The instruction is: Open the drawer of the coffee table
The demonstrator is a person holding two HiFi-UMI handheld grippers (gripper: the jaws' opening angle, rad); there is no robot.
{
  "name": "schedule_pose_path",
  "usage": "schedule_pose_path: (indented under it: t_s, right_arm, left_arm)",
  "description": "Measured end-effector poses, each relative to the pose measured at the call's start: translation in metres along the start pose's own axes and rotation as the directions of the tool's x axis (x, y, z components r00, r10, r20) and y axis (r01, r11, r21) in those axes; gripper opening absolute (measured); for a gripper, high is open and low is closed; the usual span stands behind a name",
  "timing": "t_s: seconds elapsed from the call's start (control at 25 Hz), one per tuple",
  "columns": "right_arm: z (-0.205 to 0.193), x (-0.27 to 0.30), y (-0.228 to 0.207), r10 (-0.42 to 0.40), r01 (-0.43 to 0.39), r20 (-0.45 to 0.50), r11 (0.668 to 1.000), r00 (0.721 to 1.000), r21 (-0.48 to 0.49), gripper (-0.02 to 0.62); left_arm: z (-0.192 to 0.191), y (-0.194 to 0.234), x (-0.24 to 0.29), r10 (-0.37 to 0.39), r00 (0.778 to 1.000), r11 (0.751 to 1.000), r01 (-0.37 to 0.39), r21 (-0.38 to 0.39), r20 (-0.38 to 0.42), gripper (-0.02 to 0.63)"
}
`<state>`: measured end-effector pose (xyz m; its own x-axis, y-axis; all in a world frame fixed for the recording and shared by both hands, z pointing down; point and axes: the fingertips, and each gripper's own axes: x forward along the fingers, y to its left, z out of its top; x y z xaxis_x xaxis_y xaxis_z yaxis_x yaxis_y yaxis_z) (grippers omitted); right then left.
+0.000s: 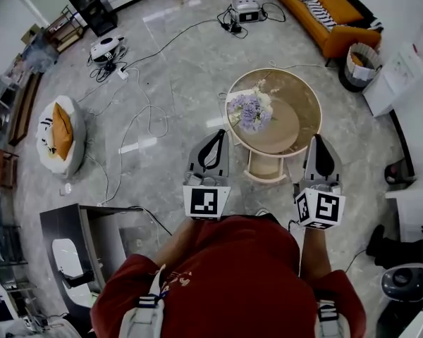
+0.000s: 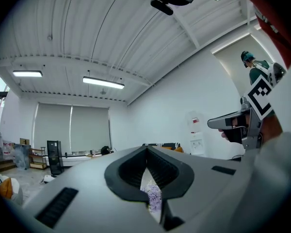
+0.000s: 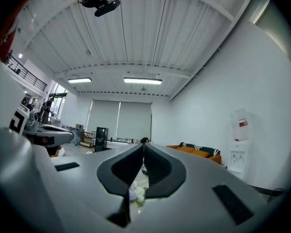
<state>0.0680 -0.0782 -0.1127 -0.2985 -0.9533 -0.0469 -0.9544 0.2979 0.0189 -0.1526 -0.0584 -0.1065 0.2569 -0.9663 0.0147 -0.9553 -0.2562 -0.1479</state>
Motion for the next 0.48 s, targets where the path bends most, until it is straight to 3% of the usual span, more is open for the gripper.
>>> schedule_pose_path:
  t_s: [0.48]
  right_arm:
    - [-0.005, -0.013, -0.013, -0.020, 0.020, -0.004, 1.000, 1.000, -0.014, 0.022]
  left_arm:
    - [-0.001, -0.019, 0.000, -0.021, 1.000, 1.000, 0.022, -0.012, 0.010, 0.014]
